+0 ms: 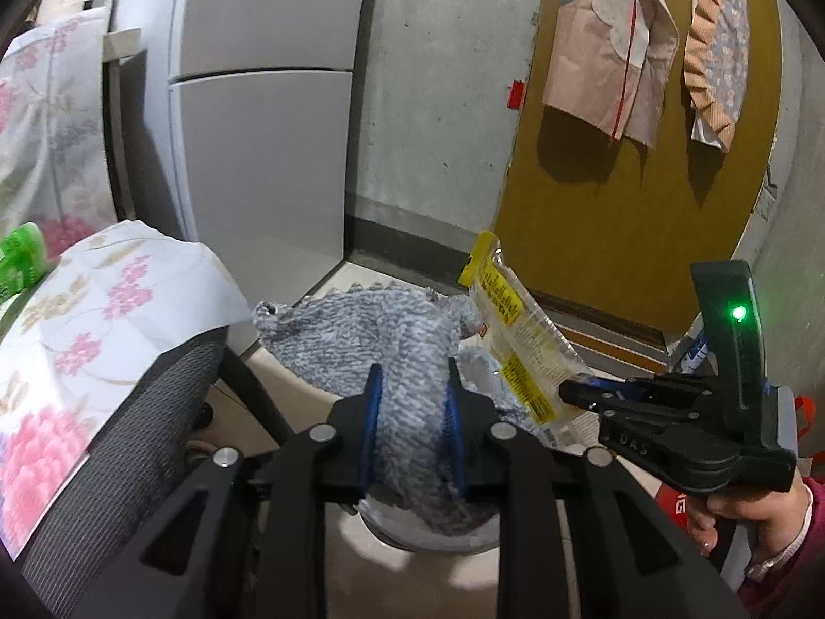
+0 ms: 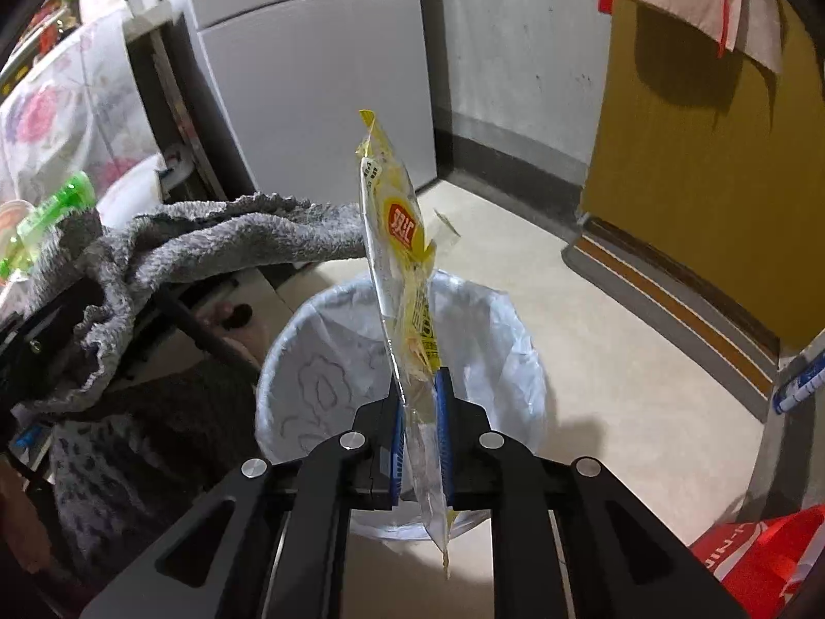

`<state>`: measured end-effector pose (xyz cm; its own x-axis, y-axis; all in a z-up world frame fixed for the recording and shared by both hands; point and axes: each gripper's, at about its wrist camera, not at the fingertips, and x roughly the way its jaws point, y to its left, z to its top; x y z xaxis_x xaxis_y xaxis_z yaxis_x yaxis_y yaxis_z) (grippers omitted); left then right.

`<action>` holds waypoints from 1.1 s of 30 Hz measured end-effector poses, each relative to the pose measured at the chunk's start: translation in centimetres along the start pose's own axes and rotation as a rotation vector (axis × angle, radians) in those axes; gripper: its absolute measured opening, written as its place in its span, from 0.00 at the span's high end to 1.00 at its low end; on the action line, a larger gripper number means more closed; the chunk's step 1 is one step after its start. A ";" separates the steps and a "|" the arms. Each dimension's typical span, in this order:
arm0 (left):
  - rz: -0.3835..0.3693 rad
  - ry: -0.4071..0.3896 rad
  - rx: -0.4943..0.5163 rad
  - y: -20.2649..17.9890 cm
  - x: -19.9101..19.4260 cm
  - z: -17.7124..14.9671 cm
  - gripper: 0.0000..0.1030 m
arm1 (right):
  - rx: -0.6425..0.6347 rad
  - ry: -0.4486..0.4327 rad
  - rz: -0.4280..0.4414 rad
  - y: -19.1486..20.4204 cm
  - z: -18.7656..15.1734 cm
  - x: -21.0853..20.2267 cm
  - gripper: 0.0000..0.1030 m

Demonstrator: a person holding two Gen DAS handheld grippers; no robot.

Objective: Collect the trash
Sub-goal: 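Carry the grey cloth and yellow wrapper to the bin and release both, then grasp the white plastic bag with the left tool while the right tool grasps the milk carton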

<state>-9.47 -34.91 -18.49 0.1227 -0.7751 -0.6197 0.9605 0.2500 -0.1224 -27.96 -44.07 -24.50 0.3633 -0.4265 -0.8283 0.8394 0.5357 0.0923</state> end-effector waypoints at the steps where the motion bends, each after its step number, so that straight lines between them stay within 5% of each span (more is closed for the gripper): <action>1: -0.011 0.009 0.000 0.0 0.4 0.1 0.74 | 0.008 0.012 -0.004 -0.3 0.0 0.6 0.81; 3: -0.021 0.029 -0.003 0.1 1.5 0.2 0.64 | 0.019 0.047 0.000 -0.4 0.0 1.5 0.71; 5: -0.016 0.040 -0.014 0.4 2.0 0.3 0.50 | 0.046 0.058 -0.007 -0.8 0.1 1.9 0.52; 11: 0.022 0.007 -0.056 2.2 0.0 0.5 0.49 | 0.073 -0.013 -0.020 -1.1 1.4 -0.5 0.51; 19: 0.173 -0.063 -0.119 5.7 -5.6 0.1 0.49 | 0.022 -0.168 -0.035 1.5 4.4 -5.7 0.51; 33: 0.457 -0.103 -0.305 11.9 -17.2 -3.1 0.41 | -0.263 -0.229 0.270 15.4 5.6 -10.2 0.50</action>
<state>-0.95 -16.83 -11.73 0.5480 -0.5972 -0.5857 0.6899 0.7186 -0.0872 -16.51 -35.57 -11.57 0.6603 -0.3804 -0.6476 0.5814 0.8047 0.1201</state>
